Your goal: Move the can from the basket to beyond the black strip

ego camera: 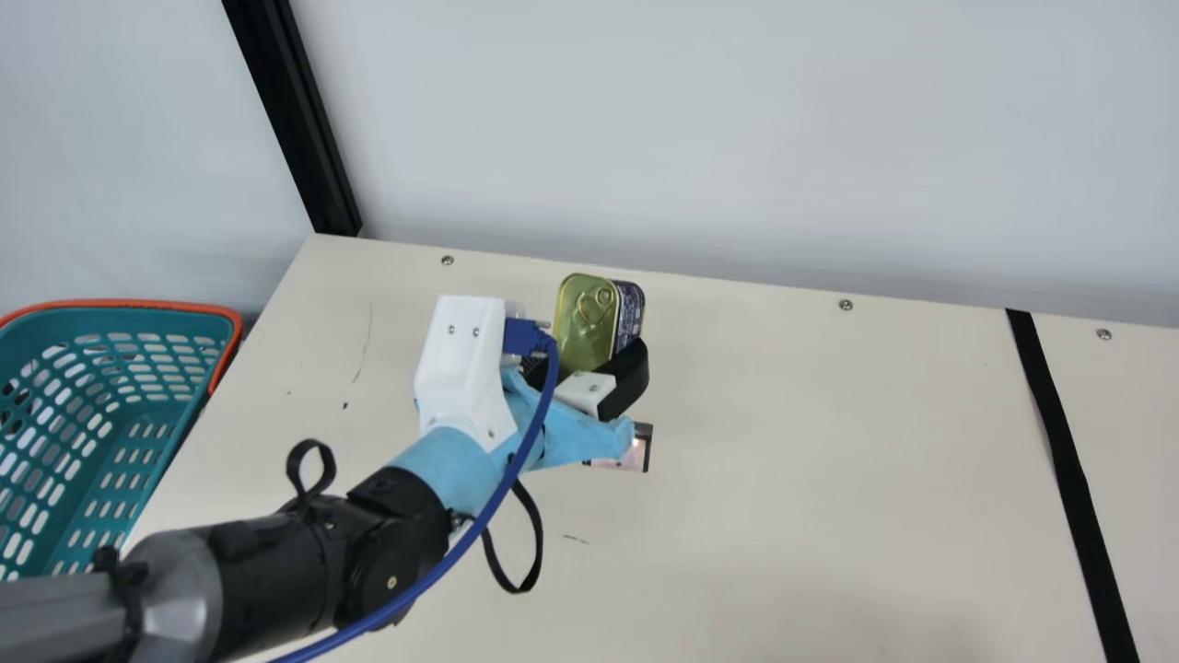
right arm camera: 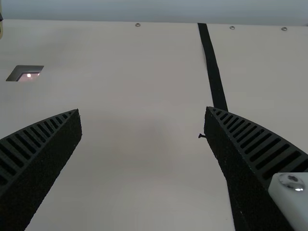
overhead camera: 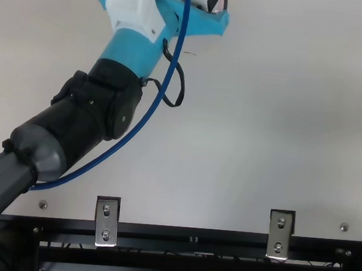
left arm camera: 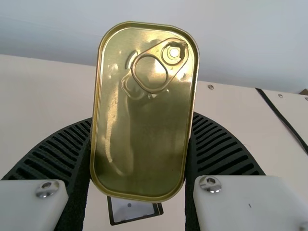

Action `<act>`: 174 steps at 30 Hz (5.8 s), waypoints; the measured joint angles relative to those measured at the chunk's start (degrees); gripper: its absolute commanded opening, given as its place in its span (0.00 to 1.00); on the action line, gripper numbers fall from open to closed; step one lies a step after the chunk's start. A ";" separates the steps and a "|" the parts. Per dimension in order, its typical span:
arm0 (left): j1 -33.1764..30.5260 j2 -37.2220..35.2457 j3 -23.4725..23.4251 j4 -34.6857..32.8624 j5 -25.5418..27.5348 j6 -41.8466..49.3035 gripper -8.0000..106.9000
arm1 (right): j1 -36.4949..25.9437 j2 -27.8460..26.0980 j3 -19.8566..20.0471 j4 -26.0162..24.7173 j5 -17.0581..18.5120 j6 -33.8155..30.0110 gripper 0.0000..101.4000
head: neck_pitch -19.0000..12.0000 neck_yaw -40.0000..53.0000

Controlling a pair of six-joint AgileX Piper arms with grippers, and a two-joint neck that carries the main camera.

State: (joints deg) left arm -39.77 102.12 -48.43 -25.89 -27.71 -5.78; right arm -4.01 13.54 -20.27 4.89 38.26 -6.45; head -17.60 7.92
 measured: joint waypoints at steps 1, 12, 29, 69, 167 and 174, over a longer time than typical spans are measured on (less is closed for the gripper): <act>0.00 0.00 0.00 0.00 0.00 0.00 0.16 | 0.00 0.00 0.00 0.00 0.00 0.00 1.00 | 0.00 0.00; -1.45 2.76 -0.11 1.82 -6.55 5.78 0.16 | 0.00 0.00 0.00 0.00 0.00 0.00 1.00 | 0.00 0.00; -3.13 10.85 -0.08 3.74 -19.98 5.78 0.16 | 0.00 0.00 0.00 0.00 0.00 0.00 1.00 | 0.00 0.00; -9.51 -17.10 21.01 11.26 -12.42 5.09 0.16 | 0.00 0.00 0.00 0.00 0.00 0.00 1.00 | 0.00 0.00; -9.51 -17.34 21.01 11.26 -12.42 5.09 0.16 | 26.48 68.65 -32.27 77.12 -16.53 -51.21 0.00 | 0.00 0.00; -9.51 -17.34 21.01 11.26 -12.42 4.99 0.85 | 26.62 69.28 -32.61 78.55 -16.86 -52.65 0.00 | 0.00 0.00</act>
State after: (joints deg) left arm -49.29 84.78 -27.42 -14.64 -40.13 -0.79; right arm 22.61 82.83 -52.88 83.45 21.40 -59.10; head -17.60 7.92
